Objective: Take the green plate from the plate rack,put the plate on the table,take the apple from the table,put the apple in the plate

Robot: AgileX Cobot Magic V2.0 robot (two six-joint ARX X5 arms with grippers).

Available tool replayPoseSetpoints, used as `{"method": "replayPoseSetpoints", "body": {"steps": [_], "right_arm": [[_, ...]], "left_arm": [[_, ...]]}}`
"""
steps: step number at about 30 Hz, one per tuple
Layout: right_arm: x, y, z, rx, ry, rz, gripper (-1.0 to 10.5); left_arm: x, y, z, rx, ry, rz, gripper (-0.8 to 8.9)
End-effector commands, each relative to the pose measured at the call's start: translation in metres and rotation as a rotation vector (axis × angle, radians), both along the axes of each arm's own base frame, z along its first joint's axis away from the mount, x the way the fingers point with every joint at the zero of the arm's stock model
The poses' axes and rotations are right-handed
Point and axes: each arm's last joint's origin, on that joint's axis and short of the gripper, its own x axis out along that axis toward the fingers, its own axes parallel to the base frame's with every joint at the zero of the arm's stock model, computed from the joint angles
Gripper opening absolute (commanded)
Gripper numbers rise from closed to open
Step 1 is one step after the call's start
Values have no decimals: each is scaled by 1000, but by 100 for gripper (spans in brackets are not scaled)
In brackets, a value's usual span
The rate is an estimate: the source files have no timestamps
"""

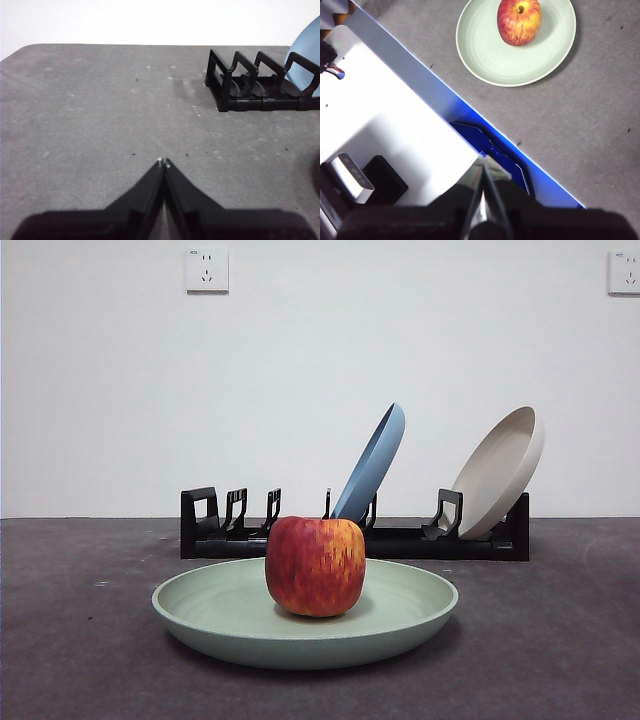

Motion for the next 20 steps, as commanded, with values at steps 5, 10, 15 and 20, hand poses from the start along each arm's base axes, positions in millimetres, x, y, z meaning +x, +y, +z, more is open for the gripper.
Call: {"method": "replayPoseSetpoints", "body": {"steps": [5,10,15,20], "right_arm": [[-1,-1,-1,-9,14,-2,1],[-1,-1,-1,-9,14,-2,1],[-5,-13,3,-3,-82,-12,0],[-9,-35,20,137,-315,-137,0]], "left_arm": [[0,0,-4,-9,14,3,-3],[0,0,-4,-9,14,3,-3],[0,0,-4,-9,14,3,-3],[0,0,-4,-9,14,3,-3]]}}
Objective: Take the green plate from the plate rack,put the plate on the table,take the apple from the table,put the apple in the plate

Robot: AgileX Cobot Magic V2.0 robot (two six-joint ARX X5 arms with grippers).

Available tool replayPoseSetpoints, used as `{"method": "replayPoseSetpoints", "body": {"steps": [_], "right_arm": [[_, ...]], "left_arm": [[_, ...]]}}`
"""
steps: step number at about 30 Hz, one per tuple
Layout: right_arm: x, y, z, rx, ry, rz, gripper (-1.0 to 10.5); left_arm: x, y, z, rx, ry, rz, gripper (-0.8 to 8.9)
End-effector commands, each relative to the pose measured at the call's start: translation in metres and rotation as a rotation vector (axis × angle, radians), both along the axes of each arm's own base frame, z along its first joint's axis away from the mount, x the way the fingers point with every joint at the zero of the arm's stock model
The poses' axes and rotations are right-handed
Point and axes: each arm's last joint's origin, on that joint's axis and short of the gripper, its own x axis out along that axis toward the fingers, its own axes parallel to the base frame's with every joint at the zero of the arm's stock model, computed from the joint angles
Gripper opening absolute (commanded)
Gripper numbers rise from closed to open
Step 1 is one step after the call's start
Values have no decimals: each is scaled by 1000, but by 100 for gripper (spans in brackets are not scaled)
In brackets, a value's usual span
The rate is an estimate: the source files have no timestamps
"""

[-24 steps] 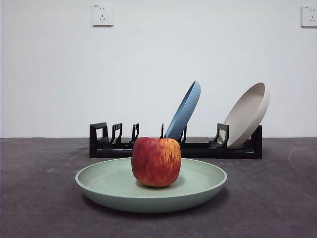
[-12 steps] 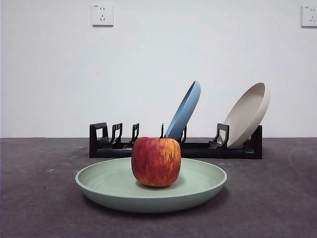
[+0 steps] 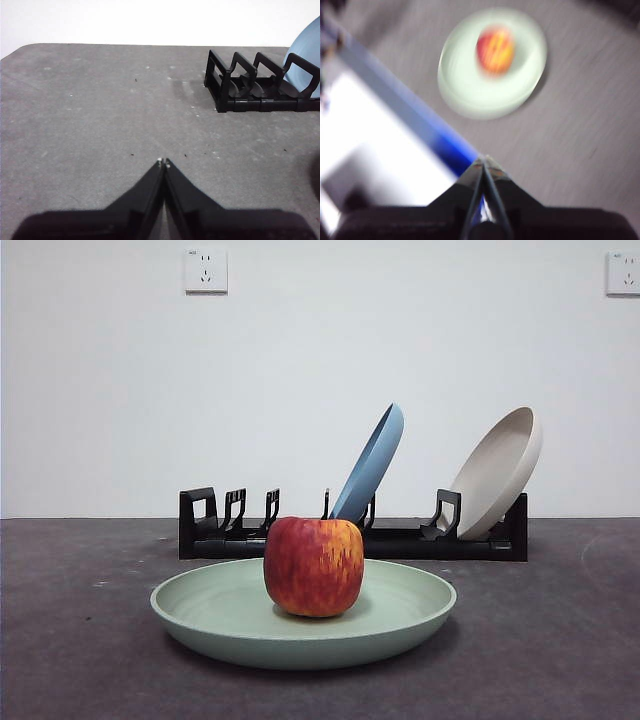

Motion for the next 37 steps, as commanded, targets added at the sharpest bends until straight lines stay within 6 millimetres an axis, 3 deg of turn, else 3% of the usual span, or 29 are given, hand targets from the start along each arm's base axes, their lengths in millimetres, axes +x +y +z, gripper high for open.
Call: {"method": "replayPoseSetpoints", "body": {"steps": [1,8,13,17,21,25,37], "right_arm": [[-4,-15,10,84,-173,-102,-1],[-29,-44,10,92,-346,-453,-3],[-42,-50,0,126,-321,-607,-3],[-50,-52,-6,110,-286,-651,-3],[-52,-52,-19,101,-370,-653,-3],[-45,-53,-51,115,-432,-682,-1],[11,-51,-157,264,-722,-695,0]], "left_arm": [[0,0,-4,-3,14,2,-3],[0,0,-4,-3,14,2,-3],[0,0,-4,-3,14,3,-3],[0,0,-4,-3,14,3,-3],[0,0,-4,-3,14,3,-3],[0,0,-4,-3,14,3,-3],[0,0,-4,-3,14,3,-3]]}}
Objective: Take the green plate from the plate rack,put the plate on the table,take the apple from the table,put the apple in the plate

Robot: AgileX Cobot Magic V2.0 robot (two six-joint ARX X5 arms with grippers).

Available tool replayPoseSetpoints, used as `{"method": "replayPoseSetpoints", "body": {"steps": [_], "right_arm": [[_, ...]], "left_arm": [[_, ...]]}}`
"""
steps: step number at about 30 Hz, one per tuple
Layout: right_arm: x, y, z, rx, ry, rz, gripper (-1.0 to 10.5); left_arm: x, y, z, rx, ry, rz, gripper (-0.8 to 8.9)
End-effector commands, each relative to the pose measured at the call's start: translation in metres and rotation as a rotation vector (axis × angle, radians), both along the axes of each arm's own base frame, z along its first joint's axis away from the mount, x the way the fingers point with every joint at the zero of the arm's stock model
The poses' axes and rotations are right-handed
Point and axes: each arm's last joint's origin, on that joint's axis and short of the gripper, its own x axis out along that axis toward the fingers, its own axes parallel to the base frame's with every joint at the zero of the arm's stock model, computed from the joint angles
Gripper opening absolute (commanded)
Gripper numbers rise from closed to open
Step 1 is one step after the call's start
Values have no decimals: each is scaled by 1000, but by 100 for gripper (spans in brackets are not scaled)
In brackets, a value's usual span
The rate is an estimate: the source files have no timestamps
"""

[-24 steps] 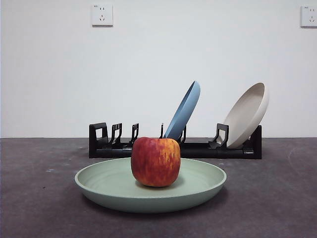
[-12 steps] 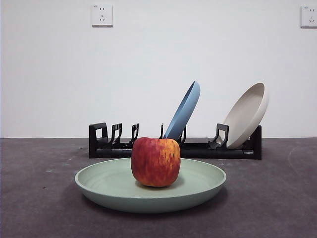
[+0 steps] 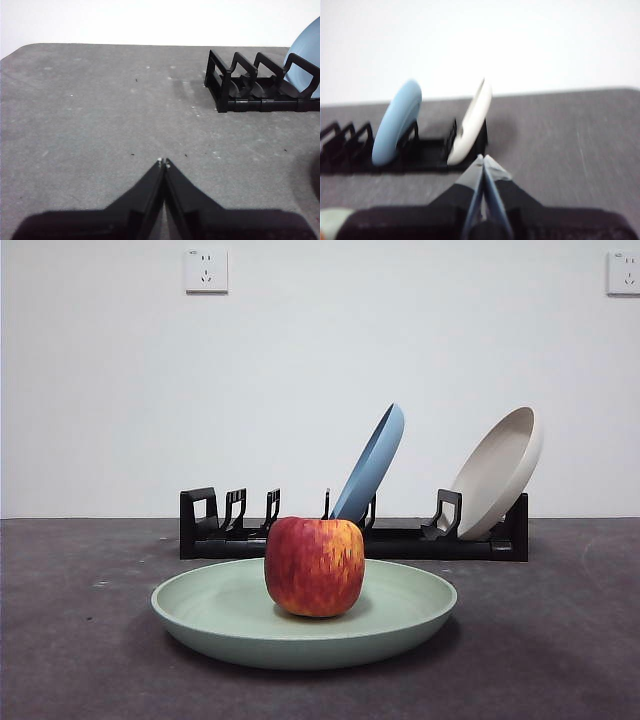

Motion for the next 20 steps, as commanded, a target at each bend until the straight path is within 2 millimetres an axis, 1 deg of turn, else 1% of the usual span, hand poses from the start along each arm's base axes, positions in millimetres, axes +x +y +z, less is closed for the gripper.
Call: {"method": "replayPoseSetpoints", "body": {"steps": [1,5,9,16,20], "right_arm": [[12,0,-29,17,-22,-1,0],[22,1,-59,18,-15,0,0],[26,1,-78,23,39,-1,-1],[29,1,-93,23,84,-1,0],[29,1,-101,52,124,-5,0]], "left_arm": [[0,0,-4,-3,13,3,-3],[0,0,-4,-3,13,3,-3],[0,0,-4,-3,13,3,-3],[0,0,-4,-3,13,3,-3],[0,0,-4,-3,13,3,-3]]}}
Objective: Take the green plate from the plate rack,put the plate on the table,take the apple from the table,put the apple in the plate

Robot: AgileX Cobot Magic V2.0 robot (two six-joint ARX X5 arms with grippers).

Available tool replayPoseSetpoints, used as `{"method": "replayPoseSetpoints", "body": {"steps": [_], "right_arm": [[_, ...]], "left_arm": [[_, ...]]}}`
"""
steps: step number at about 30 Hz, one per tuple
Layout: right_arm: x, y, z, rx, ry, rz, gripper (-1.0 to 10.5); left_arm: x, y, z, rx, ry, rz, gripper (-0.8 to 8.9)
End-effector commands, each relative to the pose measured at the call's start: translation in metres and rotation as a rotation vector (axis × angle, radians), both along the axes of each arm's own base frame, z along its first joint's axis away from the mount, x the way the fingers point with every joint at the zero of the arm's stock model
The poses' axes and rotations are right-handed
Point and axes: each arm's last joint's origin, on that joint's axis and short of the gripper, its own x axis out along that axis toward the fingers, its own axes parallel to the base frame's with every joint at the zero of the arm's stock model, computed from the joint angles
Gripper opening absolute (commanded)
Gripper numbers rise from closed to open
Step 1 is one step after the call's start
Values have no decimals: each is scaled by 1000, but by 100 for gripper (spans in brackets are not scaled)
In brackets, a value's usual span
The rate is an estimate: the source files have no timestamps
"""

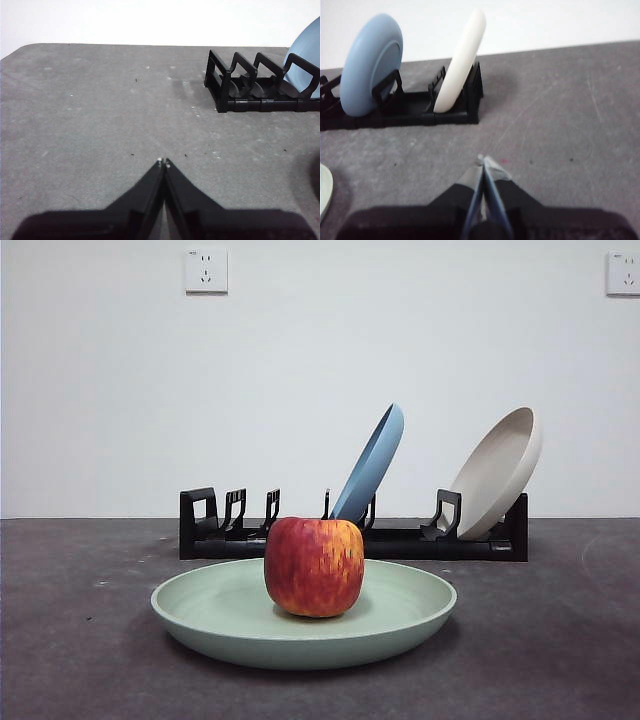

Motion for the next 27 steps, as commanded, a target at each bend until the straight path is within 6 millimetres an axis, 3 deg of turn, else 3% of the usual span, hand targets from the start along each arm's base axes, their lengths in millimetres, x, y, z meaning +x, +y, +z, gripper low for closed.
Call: {"method": "replayPoseSetpoints", "body": {"steps": [1,27], "right_arm": [[0,0,-6,41,32,-6,0],[0,0,-6,95,40,-19,0]], "left_arm": [[0,0,-4,-3,14,3,-3],[0,0,-4,-3,14,3,-3]]}}
